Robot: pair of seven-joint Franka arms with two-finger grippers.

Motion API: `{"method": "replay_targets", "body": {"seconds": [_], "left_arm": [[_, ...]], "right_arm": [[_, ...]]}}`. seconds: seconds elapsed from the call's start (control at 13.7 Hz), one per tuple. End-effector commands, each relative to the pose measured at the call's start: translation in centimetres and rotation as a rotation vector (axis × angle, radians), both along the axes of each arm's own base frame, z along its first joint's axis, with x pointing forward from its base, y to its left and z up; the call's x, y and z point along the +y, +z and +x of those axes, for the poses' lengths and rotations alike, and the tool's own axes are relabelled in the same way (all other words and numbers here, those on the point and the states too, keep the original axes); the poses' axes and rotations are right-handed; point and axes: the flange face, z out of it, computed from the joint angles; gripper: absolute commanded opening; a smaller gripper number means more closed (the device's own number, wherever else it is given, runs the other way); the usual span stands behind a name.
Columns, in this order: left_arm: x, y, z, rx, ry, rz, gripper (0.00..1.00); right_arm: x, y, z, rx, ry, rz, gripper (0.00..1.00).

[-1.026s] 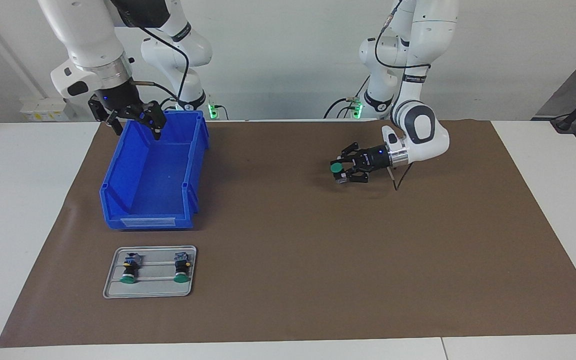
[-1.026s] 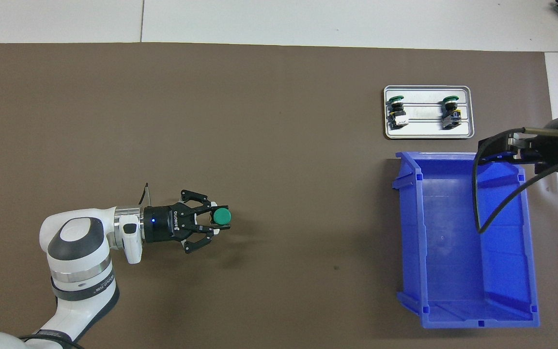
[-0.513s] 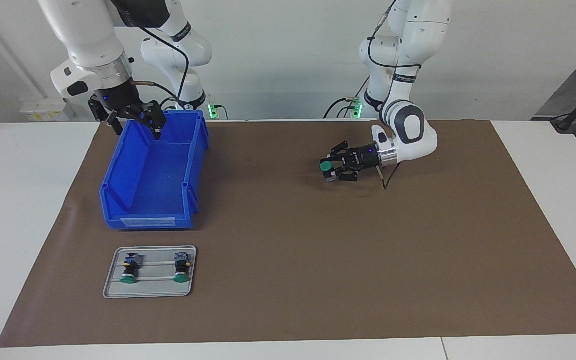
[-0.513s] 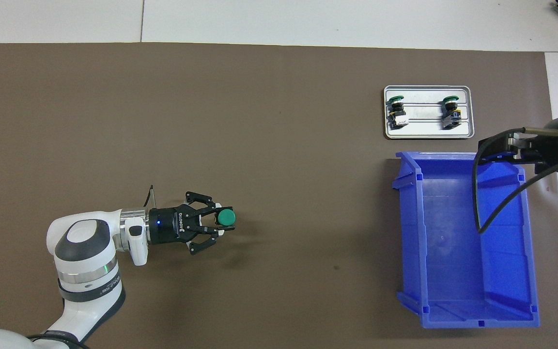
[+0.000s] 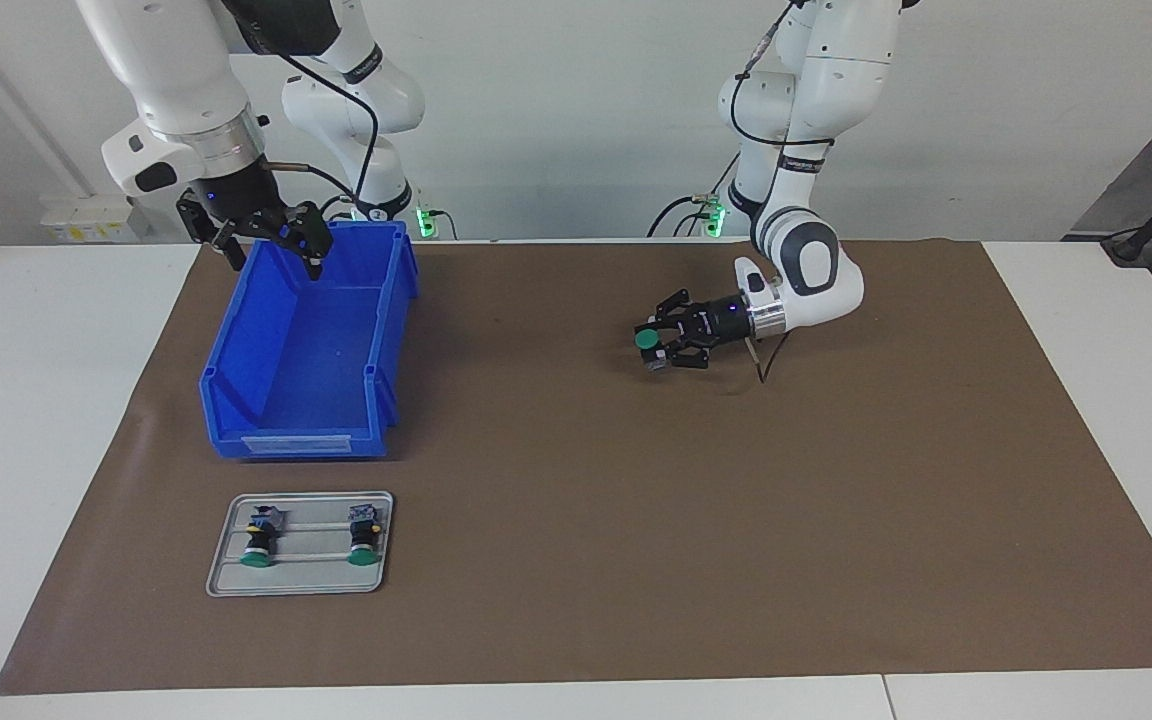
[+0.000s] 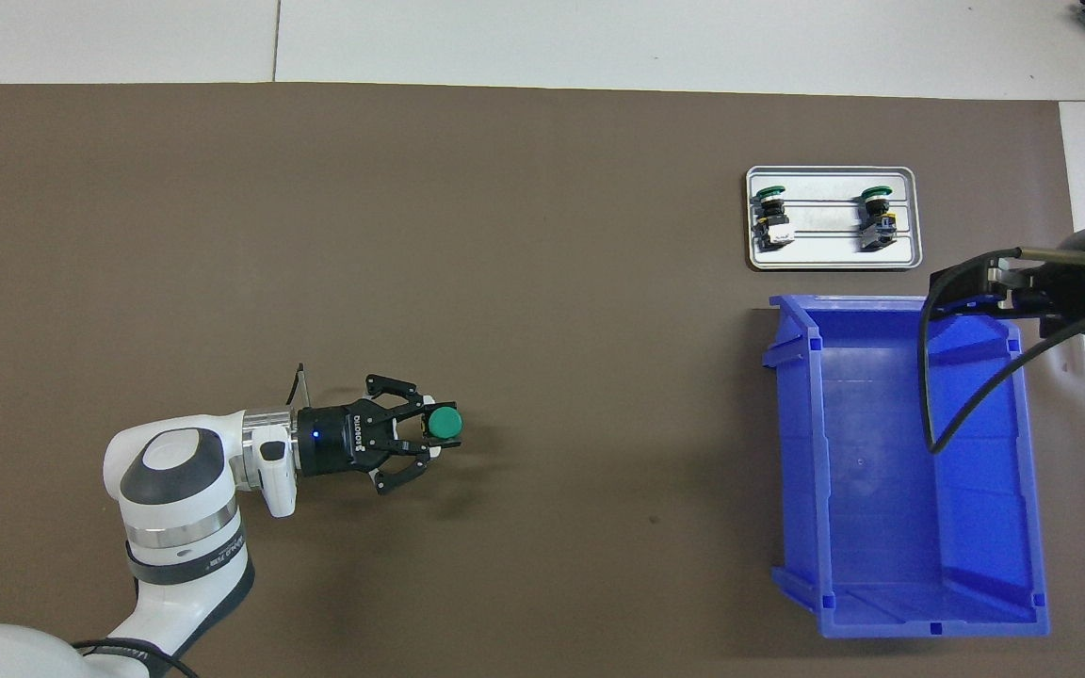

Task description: Place and press button with both arms

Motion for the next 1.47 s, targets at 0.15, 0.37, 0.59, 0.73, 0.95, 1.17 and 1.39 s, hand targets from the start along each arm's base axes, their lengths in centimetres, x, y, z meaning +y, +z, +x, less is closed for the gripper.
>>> {"method": "replay_targets", "body": {"seconds": [0.15, 0.37, 0.59, 0.73, 0.95, 1.17, 1.39], "left_arm": [[0.0, -0.5, -0.4, -0.016, 0.019, 0.016, 0.0], [0.2, -1.2, -0.5, -0.016, 0.021, 0.028, 0.0], [0.5, -1.5, -0.6, -0.018, 0.024, 0.033, 0.0], [0.5, -1.6, -0.7, -0.016, 0.024, 0.033, 0.0], [0.9, -1.8, -1.2, -0.019, 0.024, 0.029, 0.0], [1.3, -2.0, -1.6, -0.026, 0.025, 0.028, 0.0], [1.5, -2.2, -1.7, -0.028, 0.027, 0.031, 0.0]], "right_arm": [[0.0, 0.0, -0.7, -0.011, -0.008, 0.013, 1.0], [0.0, 0.1, -0.7, -0.013, -0.008, 0.013, 1.0], [0.0, 0.0, -0.7, -0.009, -0.008, 0.013, 1.0], [-0.1, 0.1, -0.7, -0.013, -0.01, 0.013, 1.0], [0.0, 0.1, -0.7, -0.012, -0.008, 0.013, 1.0], [0.0, 0.0, -0.7, -0.011, -0.008, 0.013, 1.0], [-0.1, 0.0, -0.7, -0.009, -0.01, 0.013, 1.0]]}}
